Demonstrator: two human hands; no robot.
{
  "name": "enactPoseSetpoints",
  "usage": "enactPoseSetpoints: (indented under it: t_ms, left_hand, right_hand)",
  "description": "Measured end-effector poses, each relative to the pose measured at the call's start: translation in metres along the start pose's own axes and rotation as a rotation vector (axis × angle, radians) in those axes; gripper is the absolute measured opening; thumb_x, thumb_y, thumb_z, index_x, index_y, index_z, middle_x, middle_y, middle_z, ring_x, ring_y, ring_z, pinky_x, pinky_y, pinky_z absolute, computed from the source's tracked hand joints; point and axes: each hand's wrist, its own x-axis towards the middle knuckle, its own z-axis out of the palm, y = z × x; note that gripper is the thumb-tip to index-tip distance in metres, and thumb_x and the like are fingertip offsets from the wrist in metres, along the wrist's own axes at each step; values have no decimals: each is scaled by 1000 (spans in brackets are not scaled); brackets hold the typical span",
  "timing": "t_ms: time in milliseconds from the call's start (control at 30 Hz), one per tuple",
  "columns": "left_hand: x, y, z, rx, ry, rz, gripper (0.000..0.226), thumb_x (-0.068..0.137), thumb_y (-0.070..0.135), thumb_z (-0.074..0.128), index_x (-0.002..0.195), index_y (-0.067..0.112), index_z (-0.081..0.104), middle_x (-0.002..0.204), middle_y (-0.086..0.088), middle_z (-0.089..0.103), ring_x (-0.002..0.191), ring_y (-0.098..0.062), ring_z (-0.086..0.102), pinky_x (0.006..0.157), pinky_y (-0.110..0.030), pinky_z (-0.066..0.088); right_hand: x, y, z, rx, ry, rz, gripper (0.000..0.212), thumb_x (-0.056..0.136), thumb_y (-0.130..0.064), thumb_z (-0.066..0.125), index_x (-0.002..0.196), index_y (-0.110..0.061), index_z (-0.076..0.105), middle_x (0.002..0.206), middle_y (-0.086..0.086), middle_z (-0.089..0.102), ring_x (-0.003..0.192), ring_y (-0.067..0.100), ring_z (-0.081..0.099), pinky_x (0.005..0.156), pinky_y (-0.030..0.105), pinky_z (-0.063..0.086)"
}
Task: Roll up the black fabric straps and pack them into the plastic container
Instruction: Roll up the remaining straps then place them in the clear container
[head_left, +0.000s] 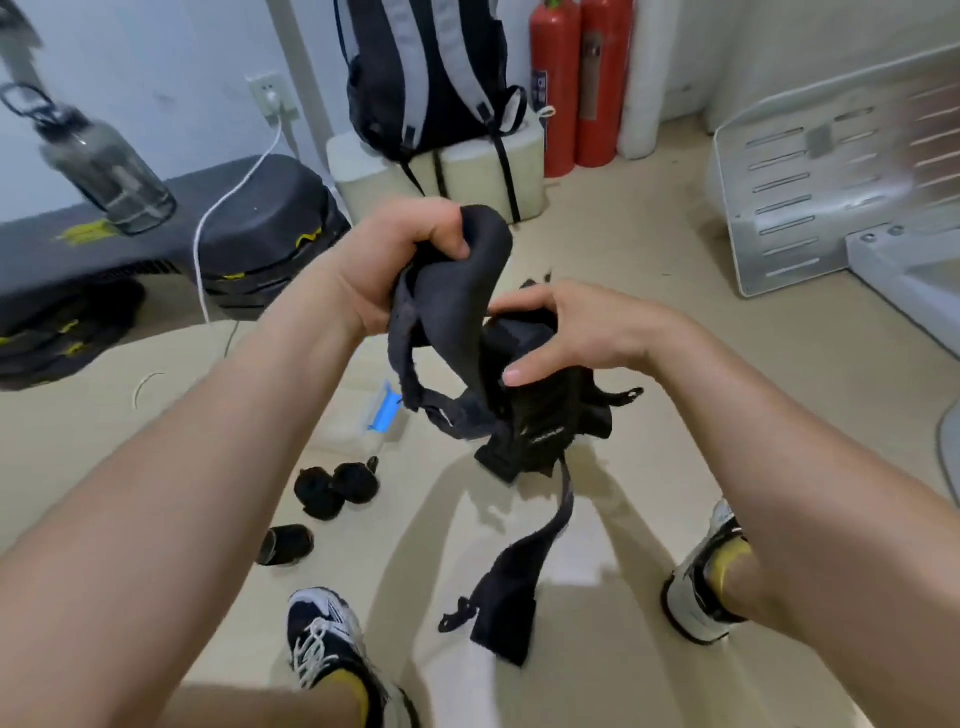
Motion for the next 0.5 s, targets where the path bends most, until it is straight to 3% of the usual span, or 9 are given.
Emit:
enactPoseSetpoints:
  t_ms: [67, 133, 200, 233, 300, 367, 434, 500]
  left_hand:
    - [-16, 7, 3, -40, -8, 53, 23, 58, 6, 43, 37, 15, 44, 42, -1, 40, 43, -15, 42, 68, -28, 43]
    - [-28, 9, 3, -28, 46, 93, 20, 53, 5, 42, 36, 16, 43, 42, 0, 39, 43, -15, 40, 61, -23, 42]
    - [-35, 10, -4, 58, 115, 108, 21, 56, 7, 41, 38, 18, 43, 45, 0, 37, 47, -16, 38, 53, -22, 35]
    - [-38, 8, -10, 103, 158, 110, 19, 57, 8, 43, 40, 18, 44, 48, 0, 37, 51, -16, 37, 55, -26, 31]
    - [-44, 4, -23, 177, 246, 118, 8, 56, 11, 46, 50, 16, 46, 55, -4, 37, 55, -17, 36, 57, -30, 27]
    - [-48, -3, -32, 261, 237, 141, 6, 55, 10, 46, 60, 11, 43, 63, -7, 36, 58, -18, 37, 57, -32, 29]
    - [-51, -11, -34, 318, 125, 167, 4, 55, 7, 42, 57, 8, 46, 60, -9, 41, 55, -16, 41, 55, -29, 35]
    - [-52, -12, -35, 355, 15, 177, 24, 57, 3, 37, 45, 14, 54, 50, -2, 49, 50, -12, 47, 52, -22, 41]
  right_hand:
    - [1, -18, 10, 63, -124, -63, 44, 74, -16, 86, 109, -37, 71, 112, -2, 74, 105, 15, 70, 98, 37, 53]
    - [-1, -29, 23, 71, -177, -131, 26, 79, -6, 79, 81, -31, 75, 95, 5, 76, 87, 16, 71, 84, 35, 57]
    - [-4, -34, 33, 115, -122, -149, 37, 83, 6, 68, 60, -23, 71, 67, -4, 69, 62, 6, 62, 64, 27, 52]
    - [-6, -34, 36, 160, -112, -140, 39, 85, 9, 65, 61, -22, 71, 64, -7, 66, 60, 5, 60, 63, 23, 51]
    - [-11, -33, 39, 230, -215, -113, 22, 88, 3, 66, 92, -17, 74, 82, 1, 70, 75, 11, 65, 72, 24, 55]
    - [-17, -37, 39, 243, -435, -46, 42, 90, -1, 66, 125, -25, 61, 103, 7, 70, 88, 18, 69, 77, 30, 58]
    - [-22, -42, 44, 130, -473, -1, 63, 89, -4, 69, 140, -32, 44, 104, 0, 66, 81, 6, 72, 69, 25, 57]
    - [-19, -45, 54, -1, -341, -23, 67, 86, -12, 75, 140, -28, 38, 93, -8, 57, 61, -9, 64, 58, 13, 51]
